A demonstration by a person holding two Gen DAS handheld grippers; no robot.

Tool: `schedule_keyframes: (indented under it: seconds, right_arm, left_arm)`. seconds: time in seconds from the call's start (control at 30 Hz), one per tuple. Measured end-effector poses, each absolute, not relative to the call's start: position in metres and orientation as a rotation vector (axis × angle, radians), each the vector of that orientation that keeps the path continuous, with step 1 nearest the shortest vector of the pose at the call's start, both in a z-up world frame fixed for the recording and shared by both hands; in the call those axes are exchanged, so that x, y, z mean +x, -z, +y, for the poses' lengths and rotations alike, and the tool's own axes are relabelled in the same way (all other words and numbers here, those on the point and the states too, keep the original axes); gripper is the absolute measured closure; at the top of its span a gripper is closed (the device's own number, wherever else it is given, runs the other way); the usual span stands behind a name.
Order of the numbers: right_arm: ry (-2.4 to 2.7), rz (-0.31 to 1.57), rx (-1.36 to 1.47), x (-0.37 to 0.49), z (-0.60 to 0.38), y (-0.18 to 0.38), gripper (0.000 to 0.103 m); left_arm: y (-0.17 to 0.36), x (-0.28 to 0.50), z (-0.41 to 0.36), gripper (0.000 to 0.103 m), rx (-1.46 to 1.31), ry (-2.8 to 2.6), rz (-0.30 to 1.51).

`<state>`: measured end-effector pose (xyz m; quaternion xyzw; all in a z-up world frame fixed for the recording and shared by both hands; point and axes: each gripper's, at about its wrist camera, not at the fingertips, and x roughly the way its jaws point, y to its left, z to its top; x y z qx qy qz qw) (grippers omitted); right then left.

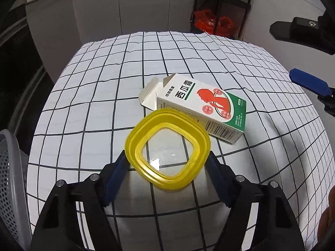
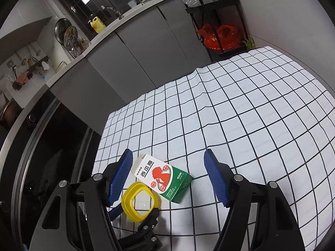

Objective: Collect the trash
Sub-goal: 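Grasp the yellow plastic lid with the left tool while the right tool grasps the green-and-white box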

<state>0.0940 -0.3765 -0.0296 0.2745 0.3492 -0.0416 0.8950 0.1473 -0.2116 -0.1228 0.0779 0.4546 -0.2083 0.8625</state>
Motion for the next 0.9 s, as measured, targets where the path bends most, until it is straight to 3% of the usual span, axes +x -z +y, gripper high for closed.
schedule_keyframes:
  seconds: [0.9]
  right_arm:
    - [-0.088,0.903,0.119,0.143,-0.334,0.087,0.023]
  left_arm:
    - [0.066,0.12,-0.092,0.033,0.143,0.359,0.829]
